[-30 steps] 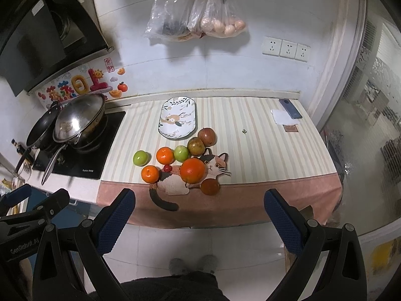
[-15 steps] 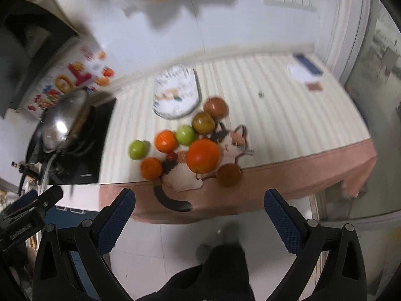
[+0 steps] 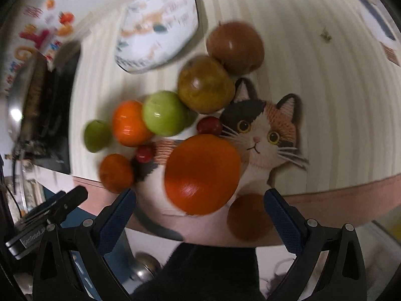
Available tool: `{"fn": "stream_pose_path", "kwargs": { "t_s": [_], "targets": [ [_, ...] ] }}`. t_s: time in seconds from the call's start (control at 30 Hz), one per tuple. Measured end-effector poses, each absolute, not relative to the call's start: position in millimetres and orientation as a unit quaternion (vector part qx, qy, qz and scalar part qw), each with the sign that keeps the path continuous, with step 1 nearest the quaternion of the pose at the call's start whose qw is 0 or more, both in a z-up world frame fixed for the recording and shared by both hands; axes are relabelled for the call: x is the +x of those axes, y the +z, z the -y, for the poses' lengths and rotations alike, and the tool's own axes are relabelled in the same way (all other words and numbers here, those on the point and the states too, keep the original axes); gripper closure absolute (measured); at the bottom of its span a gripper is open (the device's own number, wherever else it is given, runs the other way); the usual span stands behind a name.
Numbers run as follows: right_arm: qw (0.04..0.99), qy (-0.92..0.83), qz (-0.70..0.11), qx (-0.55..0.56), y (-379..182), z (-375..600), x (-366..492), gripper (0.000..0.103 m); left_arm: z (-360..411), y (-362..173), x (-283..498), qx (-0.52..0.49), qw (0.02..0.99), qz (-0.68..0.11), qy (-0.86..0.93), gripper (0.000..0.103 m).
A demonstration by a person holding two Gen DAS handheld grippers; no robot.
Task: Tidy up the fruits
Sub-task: 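Grasp a tangerine with the left tool while the right tool grasps a large orange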
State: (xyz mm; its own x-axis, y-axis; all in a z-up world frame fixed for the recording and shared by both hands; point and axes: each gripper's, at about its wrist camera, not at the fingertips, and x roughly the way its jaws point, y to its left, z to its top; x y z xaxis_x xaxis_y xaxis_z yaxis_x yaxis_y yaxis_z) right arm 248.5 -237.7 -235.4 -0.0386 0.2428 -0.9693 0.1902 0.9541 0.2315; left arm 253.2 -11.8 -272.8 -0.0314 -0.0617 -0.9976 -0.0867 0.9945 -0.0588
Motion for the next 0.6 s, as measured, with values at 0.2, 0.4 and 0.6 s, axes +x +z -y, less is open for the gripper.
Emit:
{"fn": "stream_pose_path", "kwargs": {
  "t_s": [0.2, 0.4, 0.6],
  "targets": [
    [0.638, 0.029, -0.754, 0.151, -277.6, 229.8, 261.1, 0.001, 26.6, -310.2, 259.9, -0.042, 0.664, -0.747, 0.006, 0.013],
    [0.606, 0.06, -0.779, 0.151, -313.4, 216.8, 269.2, 0.01, 33.3, -323.5, 258.0, -0.034, 0.669, -0.743, 0.008, 0.042],
    [0.619, 0.075, -0.771, 0.129, -319.3, 194.0, 273.4, 0.02, 38.9, -325.6, 251.9, -0.017, 0.684, -0.73, 0.008, 0.043]
  ]
}}
